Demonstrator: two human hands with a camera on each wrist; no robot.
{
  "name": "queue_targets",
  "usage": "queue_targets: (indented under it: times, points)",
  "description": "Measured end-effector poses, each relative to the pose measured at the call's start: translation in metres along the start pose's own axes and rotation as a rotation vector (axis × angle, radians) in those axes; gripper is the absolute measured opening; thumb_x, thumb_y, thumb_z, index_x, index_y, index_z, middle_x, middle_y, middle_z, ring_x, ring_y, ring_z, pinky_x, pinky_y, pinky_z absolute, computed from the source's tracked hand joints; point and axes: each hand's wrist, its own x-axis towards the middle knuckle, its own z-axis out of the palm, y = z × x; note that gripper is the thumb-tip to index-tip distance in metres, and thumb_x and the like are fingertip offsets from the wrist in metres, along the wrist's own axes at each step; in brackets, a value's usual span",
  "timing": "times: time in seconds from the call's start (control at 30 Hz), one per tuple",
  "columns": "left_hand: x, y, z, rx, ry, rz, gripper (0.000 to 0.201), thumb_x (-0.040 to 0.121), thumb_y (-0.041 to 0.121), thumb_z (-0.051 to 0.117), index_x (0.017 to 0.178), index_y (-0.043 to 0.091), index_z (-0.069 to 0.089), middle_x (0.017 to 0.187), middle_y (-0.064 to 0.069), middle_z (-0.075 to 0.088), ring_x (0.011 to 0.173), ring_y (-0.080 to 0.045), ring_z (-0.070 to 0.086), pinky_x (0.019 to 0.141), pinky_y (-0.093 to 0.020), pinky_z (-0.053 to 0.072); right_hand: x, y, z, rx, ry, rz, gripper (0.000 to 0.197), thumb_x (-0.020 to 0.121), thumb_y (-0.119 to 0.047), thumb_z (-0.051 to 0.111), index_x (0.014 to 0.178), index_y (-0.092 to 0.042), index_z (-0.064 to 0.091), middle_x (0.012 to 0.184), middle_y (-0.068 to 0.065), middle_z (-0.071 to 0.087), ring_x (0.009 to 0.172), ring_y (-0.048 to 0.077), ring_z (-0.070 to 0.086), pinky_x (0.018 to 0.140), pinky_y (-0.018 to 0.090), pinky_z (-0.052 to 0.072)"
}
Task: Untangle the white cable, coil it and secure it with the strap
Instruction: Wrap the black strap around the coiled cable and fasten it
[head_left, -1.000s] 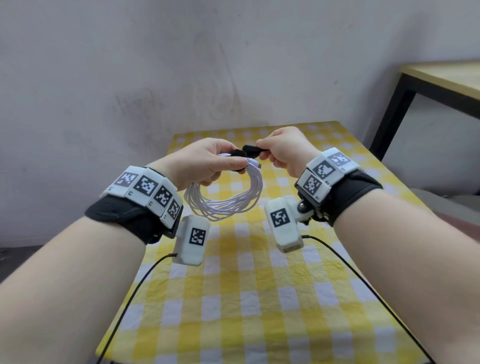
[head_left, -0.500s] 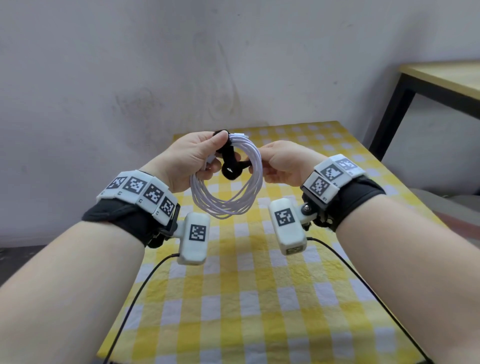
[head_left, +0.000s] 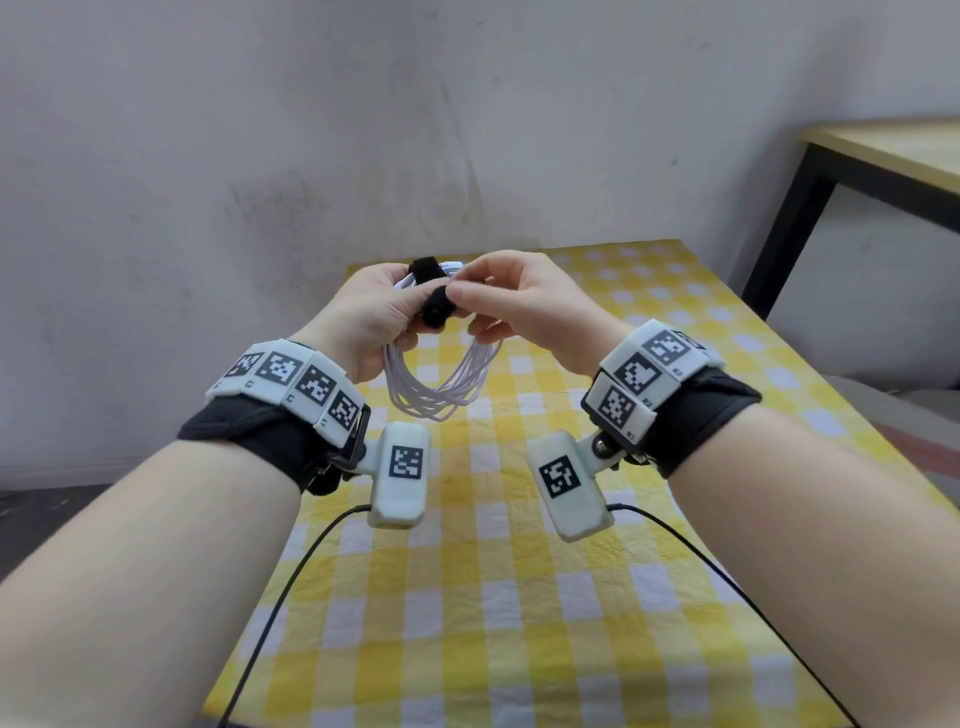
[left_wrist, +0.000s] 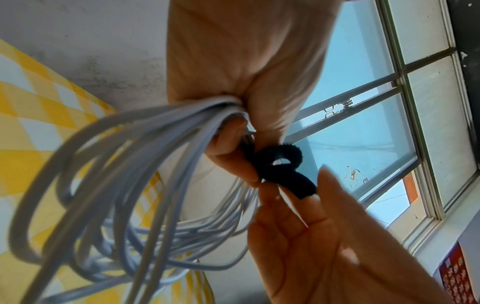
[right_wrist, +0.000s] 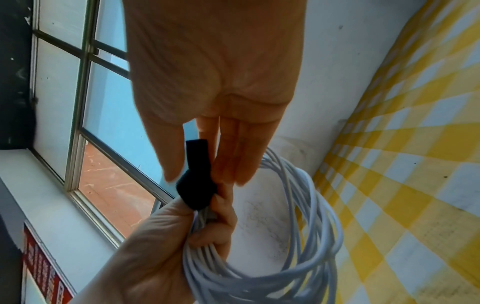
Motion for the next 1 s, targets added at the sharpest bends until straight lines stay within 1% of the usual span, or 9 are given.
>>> queue_targets:
  times: [0.1, 0.2, 0.33, 0.43, 0.5, 0.6, 0.77, 0.9, 1.0]
  points:
    - [0.001, -0.002, -0.001, -0.065, -0.003, -0.028, 0.022, 0.087, 0.009, 0.063, 0.109, 0.004, 0.060, 0.061, 0.000, 0.058, 0.043, -0.006, 0.054, 0.035, -0.015, 0.027, 0.003, 0.006, 0.002, 0.010, 0.012, -0.043, 0.015, 0.080, -0.001, 0.069, 0.089, -0.013, 0.067, 0.079, 0.006, 0.068, 0.074, 0.018, 0.062, 0.072, 0.030, 0.054]
    - [-0.001, -0.002, -0.002, -0.126, -0.042, -0.052, 0.015, 0.087, 0.003, 0.061, 0.101, 0.006, 0.061, 0.066, -0.003, 0.060, 0.050, -0.007, 0.061, 0.036, -0.014, 0.029, 0.006, 0.008, 0.004, -0.050, 0.154, -0.073, 0.004, 0.081, -0.006, 0.070, 0.080, -0.009, 0.069, 0.071, 0.009, 0.065, 0.064, 0.019, 0.061, 0.067, 0.031, 0.056]
    - [-0.001, 0.000, -0.003, -0.225, -0.039, -0.058, 0.016, 0.084, 0.001, 0.062, 0.098, 0.010, 0.063, 0.070, -0.003, 0.065, 0.060, -0.009, 0.067, 0.036, -0.014, 0.027, 0.007, 0.006, 0.004, -0.160, 0.191, -0.052, 0.014, 0.080, -0.010, 0.067, 0.069, -0.009, 0.059, 0.063, 0.005, 0.059, 0.056, 0.017, 0.057, 0.057, 0.031, 0.053]
    - [0.000, -0.001, 0.001, -0.263, 0.047, -0.052, 0.014, 0.084, -0.004, 0.060, 0.088, 0.009, 0.060, 0.057, 0.001, 0.063, 0.052, -0.010, 0.065, 0.035, -0.014, 0.025, 0.007, 0.005, 0.007, -0.270, 0.142, -0.048, 0.012, 0.081, -0.011, 0.064, 0.074, -0.002, 0.058, 0.062, 0.001, 0.047, 0.058, 0.015, 0.044, 0.056, 0.029, 0.042]
    - [0.004, -0.003, 0.004, -0.248, 0.136, -0.040, 0.020, 0.083, -0.010, 0.058, 0.081, 0.010, 0.056, 0.047, 0.004, 0.058, 0.043, -0.009, 0.060, 0.034, -0.014, 0.024, 0.006, 0.003, 0.010, -0.315, 0.109, -0.049, 0.012, 0.082, -0.011, 0.063, 0.073, -0.005, 0.057, 0.062, -0.002, 0.044, 0.056, 0.011, 0.039, 0.051, 0.019, 0.033]
    - [0.010, -0.007, 0.007, -0.194, 0.257, -0.022, 0.028, 0.080, -0.015, 0.054, 0.077, 0.012, 0.052, 0.046, 0.003, 0.051, 0.033, -0.006, 0.046, 0.035, -0.014, 0.024, 0.004, 0.001, 0.012, -0.360, 0.073, -0.059, 0.021, 0.083, -0.010, 0.062, 0.066, -0.012, 0.050, 0.059, -0.004, 0.040, 0.053, 0.008, 0.036, 0.045, 0.014, 0.027]
    - [0.020, -0.007, 0.013, -0.091, 0.373, -0.004, 0.029, 0.076, -0.013, 0.052, 0.087, 0.014, 0.055, 0.065, -0.002, 0.050, 0.051, -0.015, 0.041, 0.043, -0.021, 0.033, 0.003, -0.003, 0.015, -0.408, 0.061, -0.072, 0.016, 0.081, -0.008, 0.062, 0.068, -0.006, 0.052, 0.059, -0.003, 0.039, 0.054, 0.010, 0.034, 0.049, 0.022, 0.028]
    - [0.031, -0.013, -0.006, 0.004, 0.530, 0.025, 0.031, 0.072, -0.011, 0.054, 0.096, 0.006, 0.061, 0.084, -0.010, 0.059, 0.069, -0.026, 0.063, 0.053, -0.030, 0.054, -0.005, -0.012, 0.013, -0.298, 0.052, -0.099, 0.018, 0.079, -0.005, 0.061, 0.063, -0.006, 0.054, 0.052, -0.005, 0.036, 0.042, 0.004, 0.031, 0.042, 0.016, 0.026]
    - [0.029, -0.018, -0.021, 0.021, 0.510, -0.041, 0.029, 0.084, -0.012, 0.049, 0.110, 0.001, 0.053, 0.088, -0.013, 0.055, 0.048, -0.014, 0.058, 0.032, -0.015, 0.034, -0.008, -0.015, 0.010, -0.255, 0.081, -0.102, 0.023, 0.079, -0.006, 0.059, 0.058, -0.009, 0.049, 0.051, -0.004, 0.035, 0.042, 0.004, 0.029, 0.041, 0.017, 0.026]
